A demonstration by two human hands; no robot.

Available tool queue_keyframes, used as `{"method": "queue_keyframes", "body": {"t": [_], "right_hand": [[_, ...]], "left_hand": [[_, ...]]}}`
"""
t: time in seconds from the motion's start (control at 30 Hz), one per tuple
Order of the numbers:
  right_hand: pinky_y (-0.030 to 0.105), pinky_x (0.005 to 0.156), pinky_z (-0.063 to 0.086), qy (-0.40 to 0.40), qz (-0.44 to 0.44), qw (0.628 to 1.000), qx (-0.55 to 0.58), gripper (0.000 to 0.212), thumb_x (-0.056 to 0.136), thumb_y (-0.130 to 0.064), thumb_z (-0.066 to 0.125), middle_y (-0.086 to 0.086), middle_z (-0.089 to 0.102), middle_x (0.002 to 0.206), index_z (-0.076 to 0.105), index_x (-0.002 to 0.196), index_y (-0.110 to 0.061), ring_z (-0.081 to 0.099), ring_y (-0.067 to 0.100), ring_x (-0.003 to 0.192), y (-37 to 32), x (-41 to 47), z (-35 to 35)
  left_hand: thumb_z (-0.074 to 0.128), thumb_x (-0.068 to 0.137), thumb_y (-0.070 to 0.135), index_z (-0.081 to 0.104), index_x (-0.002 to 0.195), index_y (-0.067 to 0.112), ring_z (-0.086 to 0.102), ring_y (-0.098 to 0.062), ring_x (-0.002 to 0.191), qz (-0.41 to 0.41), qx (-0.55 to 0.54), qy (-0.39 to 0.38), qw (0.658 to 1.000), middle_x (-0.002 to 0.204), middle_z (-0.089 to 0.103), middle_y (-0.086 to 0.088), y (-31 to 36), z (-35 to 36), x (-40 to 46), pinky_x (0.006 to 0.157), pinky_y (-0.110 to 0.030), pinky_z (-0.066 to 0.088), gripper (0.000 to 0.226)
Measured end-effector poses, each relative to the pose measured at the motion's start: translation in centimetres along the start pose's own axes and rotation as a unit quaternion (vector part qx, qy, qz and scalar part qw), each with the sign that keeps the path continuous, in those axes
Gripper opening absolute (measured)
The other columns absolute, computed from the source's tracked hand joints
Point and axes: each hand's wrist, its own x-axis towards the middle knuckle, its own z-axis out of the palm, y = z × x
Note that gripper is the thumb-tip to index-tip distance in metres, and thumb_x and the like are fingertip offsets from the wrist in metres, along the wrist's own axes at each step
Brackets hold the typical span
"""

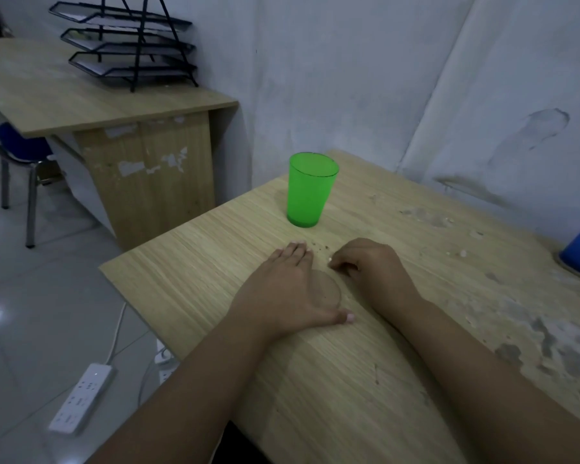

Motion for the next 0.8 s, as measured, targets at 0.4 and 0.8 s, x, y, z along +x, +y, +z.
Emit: {"method": "queue_keyframes", "body": {"t": [0.4,0.8], "right_hand": [[0.038,0.075,0.049,-0.006,0.022,0.999,-0.036,0.013,0.071,0.002,0.062,0.014,0.07,0.081,0.072,0.077,-0.004,0.062,0.029,0.081,0.9,3.2,1.6],[0.041,0.075,0.052,0.007,0.06,0.997,-0.052,0.018,0.07,0.01,0.059,0.017,0.071,0.081,0.072,0.076,-0.001,0.064,0.033,0.079,2.9,0.1,-1.4]], "left_hand": [[0.042,0.054,0.092,0.018,0.149,0.009,0.01,-0.013,0.145,-0.002,0.003,0.01,1.0,0.159,0.015,-0.006,-0.1,-0.2,-0.2,0.116,-0.028,0.004,0.129],[0.04,0.054,0.093,0.016,0.149,0.008,0.008,-0.014,0.146,-0.009,0.006,-0.009,1.0,0.159,0.013,-0.006,0.0,-0.3,0.0,0.116,-0.029,0.003,0.13]]}}
